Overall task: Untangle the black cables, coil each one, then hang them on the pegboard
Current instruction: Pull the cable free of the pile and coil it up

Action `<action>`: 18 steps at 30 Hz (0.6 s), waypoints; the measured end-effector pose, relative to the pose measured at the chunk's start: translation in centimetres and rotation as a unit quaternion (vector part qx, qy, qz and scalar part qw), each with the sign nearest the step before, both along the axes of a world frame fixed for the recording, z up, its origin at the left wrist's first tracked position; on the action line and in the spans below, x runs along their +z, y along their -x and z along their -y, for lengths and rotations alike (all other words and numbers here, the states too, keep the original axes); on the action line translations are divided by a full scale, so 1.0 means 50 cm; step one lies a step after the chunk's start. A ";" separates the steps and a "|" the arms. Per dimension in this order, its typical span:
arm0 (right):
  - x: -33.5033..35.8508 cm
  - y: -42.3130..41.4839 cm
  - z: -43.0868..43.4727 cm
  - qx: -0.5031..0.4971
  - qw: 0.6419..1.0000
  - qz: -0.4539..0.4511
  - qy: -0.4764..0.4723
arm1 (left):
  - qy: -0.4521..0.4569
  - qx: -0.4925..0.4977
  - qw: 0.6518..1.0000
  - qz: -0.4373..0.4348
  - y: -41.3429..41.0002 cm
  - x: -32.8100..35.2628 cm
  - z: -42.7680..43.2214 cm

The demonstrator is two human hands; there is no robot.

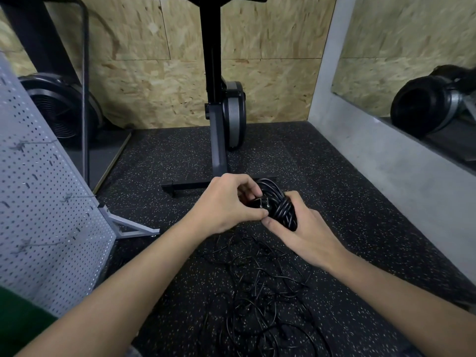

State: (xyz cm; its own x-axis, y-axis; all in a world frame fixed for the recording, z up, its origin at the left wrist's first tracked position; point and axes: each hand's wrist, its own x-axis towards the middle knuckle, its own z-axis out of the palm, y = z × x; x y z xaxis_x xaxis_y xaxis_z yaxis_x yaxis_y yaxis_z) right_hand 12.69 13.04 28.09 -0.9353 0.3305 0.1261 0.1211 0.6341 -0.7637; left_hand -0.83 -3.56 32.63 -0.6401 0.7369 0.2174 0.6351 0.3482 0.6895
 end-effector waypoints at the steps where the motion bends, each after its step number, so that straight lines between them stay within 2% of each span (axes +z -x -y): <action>1: -0.003 0.001 -0.001 0.008 1.000 0.007 -0.006 | 0.008 -0.010 1.000 0.003 0.004 0.001 0.003; 10: -0.017 0.008 -0.015 0.031 0.995 0.056 -0.073 | 0.046 -0.068 0.995 0.055 0.019 -0.008 0.015; 18: -0.016 0.012 -0.003 0.011 0.996 0.068 -0.049 | 0.038 -0.032 0.998 -0.050 -0.003 -0.028 -0.004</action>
